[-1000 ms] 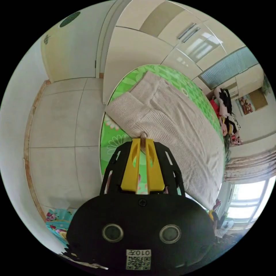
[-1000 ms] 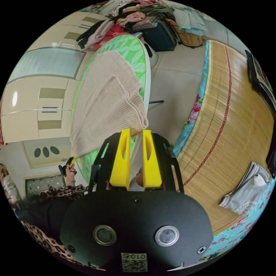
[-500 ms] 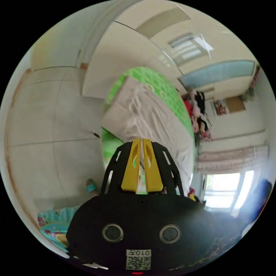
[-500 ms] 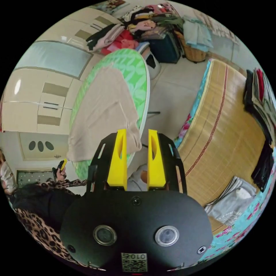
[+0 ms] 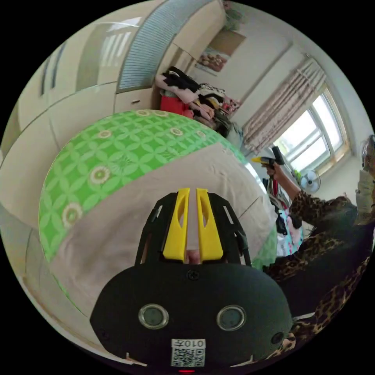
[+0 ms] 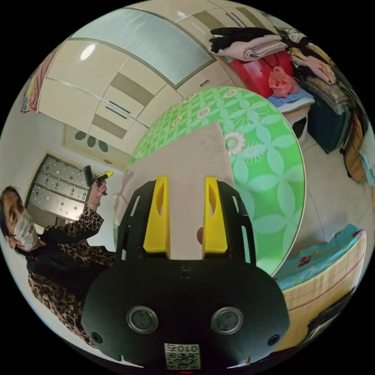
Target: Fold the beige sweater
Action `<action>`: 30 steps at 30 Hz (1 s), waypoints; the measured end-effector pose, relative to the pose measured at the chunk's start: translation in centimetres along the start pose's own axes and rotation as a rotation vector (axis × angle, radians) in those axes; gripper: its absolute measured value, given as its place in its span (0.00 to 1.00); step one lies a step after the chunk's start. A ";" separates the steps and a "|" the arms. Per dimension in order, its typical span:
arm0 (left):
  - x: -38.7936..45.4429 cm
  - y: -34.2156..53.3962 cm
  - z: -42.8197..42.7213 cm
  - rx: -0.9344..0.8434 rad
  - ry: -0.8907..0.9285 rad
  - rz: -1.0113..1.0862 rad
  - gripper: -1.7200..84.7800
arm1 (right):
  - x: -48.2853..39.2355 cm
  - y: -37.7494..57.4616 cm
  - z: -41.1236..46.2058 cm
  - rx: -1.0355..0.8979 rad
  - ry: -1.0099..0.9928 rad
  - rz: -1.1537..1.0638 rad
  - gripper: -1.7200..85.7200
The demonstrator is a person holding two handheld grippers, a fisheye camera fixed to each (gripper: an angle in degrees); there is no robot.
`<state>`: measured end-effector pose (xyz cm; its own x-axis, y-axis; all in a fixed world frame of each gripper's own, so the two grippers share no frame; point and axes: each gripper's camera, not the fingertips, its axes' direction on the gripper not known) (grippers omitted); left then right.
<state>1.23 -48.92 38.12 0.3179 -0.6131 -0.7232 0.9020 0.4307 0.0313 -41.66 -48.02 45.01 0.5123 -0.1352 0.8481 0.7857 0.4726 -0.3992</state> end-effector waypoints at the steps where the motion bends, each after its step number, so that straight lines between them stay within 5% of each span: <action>1: 0.0 -2.9 2.5 -0.042 0.015 0.043 0.06 | 0.6 -2.5 0.2 -0.021 0.001 -0.021 0.18; 11: 0.1 -18.1 18.9 -0.242 0.022 0.243 0.12 | 3.8 -16.6 1.6 -0.117 0.046 -0.128 0.19; 30: -4.2 -19.2 28.8 -0.335 0.135 0.311 0.12 | 4.9 -30.3 3.6 -0.141 -0.014 -0.252 0.17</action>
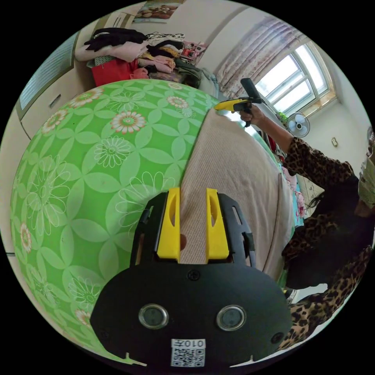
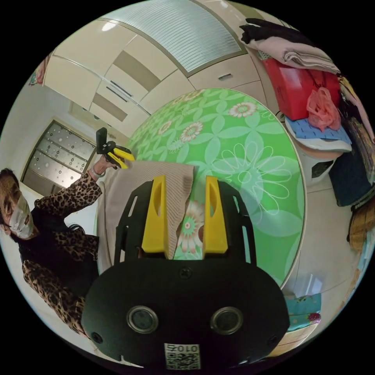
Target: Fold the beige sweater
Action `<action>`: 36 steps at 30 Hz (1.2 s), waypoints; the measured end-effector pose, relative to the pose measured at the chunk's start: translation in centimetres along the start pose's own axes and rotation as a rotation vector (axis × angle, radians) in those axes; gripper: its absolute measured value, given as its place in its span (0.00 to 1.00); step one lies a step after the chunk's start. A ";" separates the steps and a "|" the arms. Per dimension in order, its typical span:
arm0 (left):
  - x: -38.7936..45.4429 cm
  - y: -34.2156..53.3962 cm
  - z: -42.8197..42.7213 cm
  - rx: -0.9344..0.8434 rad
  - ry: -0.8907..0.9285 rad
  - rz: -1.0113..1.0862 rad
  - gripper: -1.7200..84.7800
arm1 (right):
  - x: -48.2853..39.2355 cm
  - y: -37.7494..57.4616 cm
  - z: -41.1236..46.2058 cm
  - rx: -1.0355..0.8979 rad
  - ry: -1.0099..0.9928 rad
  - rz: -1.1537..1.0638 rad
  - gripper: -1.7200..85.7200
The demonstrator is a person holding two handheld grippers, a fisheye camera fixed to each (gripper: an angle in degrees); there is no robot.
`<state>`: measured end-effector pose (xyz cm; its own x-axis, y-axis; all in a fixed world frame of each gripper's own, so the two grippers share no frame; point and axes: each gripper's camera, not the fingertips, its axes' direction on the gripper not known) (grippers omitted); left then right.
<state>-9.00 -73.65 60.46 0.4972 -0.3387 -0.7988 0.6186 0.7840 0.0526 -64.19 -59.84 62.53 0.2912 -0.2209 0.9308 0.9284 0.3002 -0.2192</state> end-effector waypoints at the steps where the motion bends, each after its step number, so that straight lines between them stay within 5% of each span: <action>1: -0.1 0.0 0.3 0.001 0.002 0.016 0.12 | -0.1 -1.0 0.2 -0.018 -0.002 -0.016 0.16; 21: -0.2 0.4 4.0 0.014 -0.094 0.054 0.03 | -2.6 -8.4 4.0 -0.183 0.031 -0.129 0.07; 36: 9.3 4.0 2.2 0.038 -0.238 0.160 0.02 | -12.3 -0.6 -1.2 -0.006 -0.101 -0.317 0.07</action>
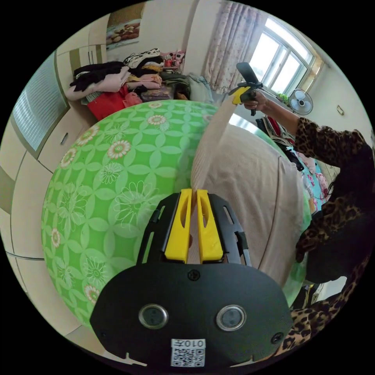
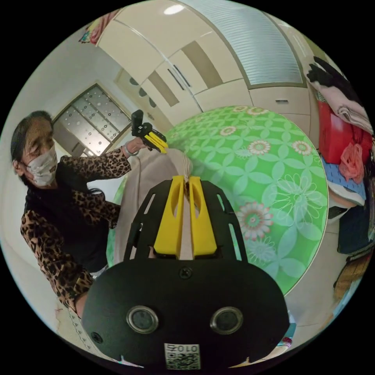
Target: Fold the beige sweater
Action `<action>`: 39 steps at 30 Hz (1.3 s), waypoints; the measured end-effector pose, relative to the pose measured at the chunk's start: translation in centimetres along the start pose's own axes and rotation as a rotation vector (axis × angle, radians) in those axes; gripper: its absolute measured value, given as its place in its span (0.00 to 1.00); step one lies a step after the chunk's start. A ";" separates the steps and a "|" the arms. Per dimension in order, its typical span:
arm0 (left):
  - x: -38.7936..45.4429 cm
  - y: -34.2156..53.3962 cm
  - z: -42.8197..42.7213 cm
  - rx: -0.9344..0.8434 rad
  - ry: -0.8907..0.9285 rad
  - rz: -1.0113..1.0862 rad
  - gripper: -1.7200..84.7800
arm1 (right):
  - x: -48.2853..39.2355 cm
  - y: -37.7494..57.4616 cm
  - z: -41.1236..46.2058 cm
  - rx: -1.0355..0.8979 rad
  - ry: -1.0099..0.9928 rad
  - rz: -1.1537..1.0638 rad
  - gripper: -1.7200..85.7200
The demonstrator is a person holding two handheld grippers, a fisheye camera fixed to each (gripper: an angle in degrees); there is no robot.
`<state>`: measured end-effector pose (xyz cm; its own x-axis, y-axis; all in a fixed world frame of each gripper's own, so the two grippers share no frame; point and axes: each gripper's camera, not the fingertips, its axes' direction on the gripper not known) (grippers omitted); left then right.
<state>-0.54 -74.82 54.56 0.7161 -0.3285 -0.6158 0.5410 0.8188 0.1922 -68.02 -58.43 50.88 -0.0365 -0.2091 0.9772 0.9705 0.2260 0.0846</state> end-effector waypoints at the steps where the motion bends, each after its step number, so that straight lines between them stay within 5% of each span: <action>1: 1.4 0.6 -0.3 0.002 -0.009 0.015 0.02 | -1.1 0.9 0.1 -0.002 -0.012 -0.010 0.06; 12: 10.9 5.8 4.4 -0.115 -0.046 0.063 0.02 | -4.5 8.7 9.4 -0.226 -0.100 -0.014 0.05; 30: 13.9 11.1 6.2 -0.066 -0.032 -0.002 0.02 | -2.8 19.3 15.6 -0.261 -0.261 0.064 0.06; 39: 11.3 15.9 7.9 -0.005 0.264 -0.155 0.02 | -3.4 26.6 18.3 -0.297 -0.327 0.098 0.06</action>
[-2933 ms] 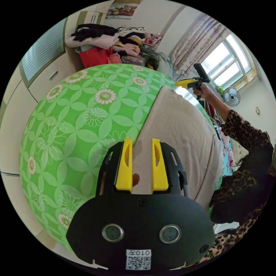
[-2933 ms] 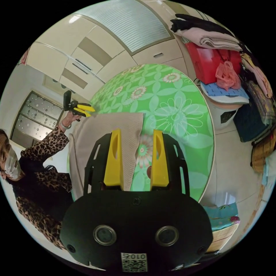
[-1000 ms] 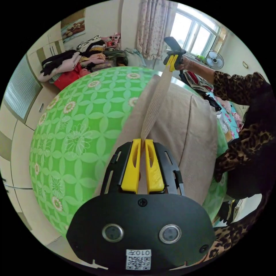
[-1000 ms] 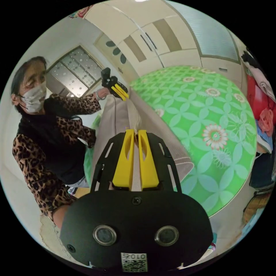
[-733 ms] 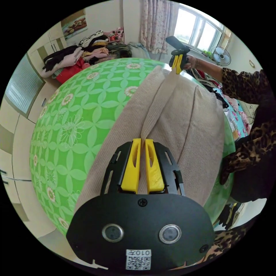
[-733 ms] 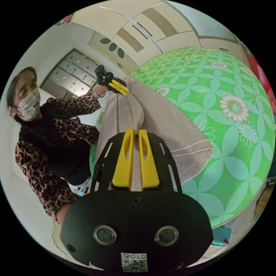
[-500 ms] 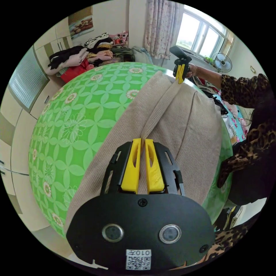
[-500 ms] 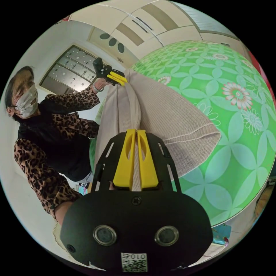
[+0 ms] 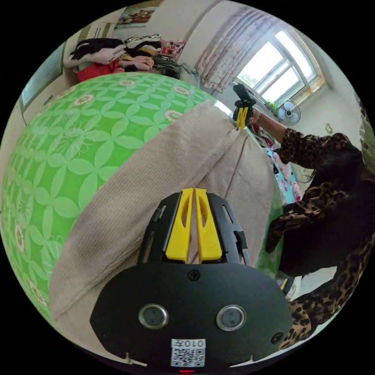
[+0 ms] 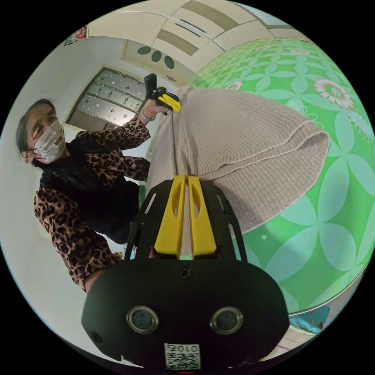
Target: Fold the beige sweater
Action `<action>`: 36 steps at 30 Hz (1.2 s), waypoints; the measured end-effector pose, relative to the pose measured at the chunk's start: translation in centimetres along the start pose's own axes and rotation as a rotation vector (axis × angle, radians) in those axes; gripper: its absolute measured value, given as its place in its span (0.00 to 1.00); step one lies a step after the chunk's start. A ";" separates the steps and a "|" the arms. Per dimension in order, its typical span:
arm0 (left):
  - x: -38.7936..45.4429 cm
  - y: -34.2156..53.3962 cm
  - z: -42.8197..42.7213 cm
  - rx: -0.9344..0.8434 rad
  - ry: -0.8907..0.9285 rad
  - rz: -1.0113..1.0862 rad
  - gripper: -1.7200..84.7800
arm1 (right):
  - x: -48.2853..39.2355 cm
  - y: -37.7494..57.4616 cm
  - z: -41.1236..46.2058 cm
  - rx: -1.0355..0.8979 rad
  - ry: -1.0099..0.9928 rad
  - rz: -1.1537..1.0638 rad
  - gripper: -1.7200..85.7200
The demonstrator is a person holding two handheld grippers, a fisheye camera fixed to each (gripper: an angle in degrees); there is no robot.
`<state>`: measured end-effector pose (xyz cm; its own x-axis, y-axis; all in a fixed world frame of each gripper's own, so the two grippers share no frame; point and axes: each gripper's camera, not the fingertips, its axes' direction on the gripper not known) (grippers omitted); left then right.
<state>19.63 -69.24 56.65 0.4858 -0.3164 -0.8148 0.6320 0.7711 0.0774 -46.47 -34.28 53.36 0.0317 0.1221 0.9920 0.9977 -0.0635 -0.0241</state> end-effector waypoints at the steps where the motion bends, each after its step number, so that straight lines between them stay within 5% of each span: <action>1: -0.3 0.8 0.0 0.026 0.053 -0.010 0.02 | 0.0 0.8 0.6 -0.009 0.005 0.008 0.06; 9: 4.2 6.3 -2.1 0.177 0.176 0.101 0.02 | -3.1 9.4 1.5 0.155 -0.014 -0.103 0.05; 17: 16.7 15.7 -2.0 0.292 -0.238 -0.100 0.02 | -6.4 21.5 4.4 0.402 0.137 0.005 0.10; 22: 28.4 21.8 2.4 0.409 -0.478 -0.258 0.02 | -9.2 33.5 8.3 0.728 0.182 0.062 0.13; 29: 39.9 19.8 12.7 0.168 -0.818 -0.233 0.02 | -10.7 46.9 16.4 0.870 0.123 0.273 0.14; 36: 44.1 15.2 18.0 0.360 -0.621 -0.194 0.02 | -13.1 53.1 20.4 0.940 0.025 0.308 0.15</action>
<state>61.56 -81.43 32.26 0.5296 -0.7652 -0.3662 0.8482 0.4742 0.2359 7.35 -19.08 36.60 0.3073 0.2107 0.9280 0.5880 0.7247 -0.3592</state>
